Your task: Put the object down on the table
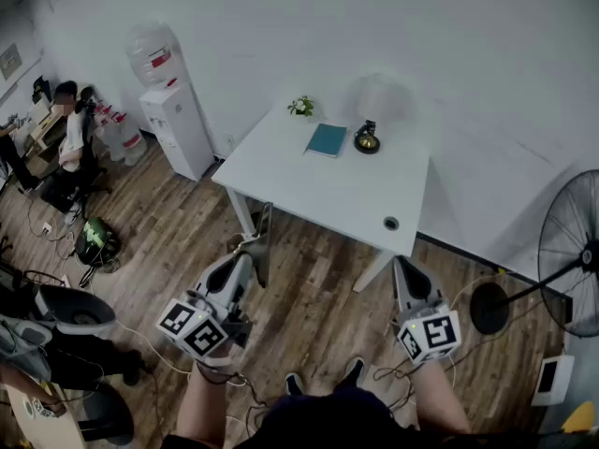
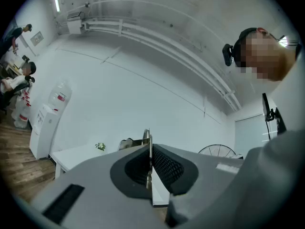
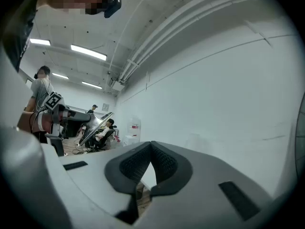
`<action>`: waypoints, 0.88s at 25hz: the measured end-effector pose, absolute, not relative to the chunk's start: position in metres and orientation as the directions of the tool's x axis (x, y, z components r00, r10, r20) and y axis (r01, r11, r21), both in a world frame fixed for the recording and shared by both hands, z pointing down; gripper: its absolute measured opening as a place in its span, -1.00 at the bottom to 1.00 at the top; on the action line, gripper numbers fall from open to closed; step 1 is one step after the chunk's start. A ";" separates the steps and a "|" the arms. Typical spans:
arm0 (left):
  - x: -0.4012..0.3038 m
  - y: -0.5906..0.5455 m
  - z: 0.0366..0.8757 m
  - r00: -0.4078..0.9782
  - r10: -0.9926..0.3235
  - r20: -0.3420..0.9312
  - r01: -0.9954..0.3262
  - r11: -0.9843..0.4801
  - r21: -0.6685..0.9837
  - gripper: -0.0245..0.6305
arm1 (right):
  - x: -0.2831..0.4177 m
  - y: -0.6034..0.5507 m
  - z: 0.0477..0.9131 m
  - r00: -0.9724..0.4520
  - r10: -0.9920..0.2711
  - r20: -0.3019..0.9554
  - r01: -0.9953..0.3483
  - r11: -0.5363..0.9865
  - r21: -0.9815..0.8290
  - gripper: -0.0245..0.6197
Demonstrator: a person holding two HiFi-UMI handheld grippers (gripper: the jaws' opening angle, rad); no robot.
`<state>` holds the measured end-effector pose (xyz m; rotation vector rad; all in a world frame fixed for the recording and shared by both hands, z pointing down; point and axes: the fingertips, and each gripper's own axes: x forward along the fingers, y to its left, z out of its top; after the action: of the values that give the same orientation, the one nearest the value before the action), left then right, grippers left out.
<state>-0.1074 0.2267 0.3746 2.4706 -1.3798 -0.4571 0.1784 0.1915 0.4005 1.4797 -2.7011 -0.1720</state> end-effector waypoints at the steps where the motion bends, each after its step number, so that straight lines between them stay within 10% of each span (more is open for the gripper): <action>1: -0.109 0.233 0.374 0.498 -0.855 -0.143 -0.767 -0.511 0.387 -0.91 | 0.175 0.199 0.400 -0.539 -0.843 -0.003 -0.836 0.534 0.128 -0.91; 22: -0.046 0.275 0.337 0.479 -0.859 -0.183 -0.784 -0.512 0.352 -0.91 | 0.221 0.227 0.368 -0.592 -0.799 -0.106 -0.806 0.582 0.108 -0.90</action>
<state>-0.0457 0.2753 0.3368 2.5053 -1.4146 -0.4994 0.2210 0.2275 0.3681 1.4389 -2.8344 -0.2304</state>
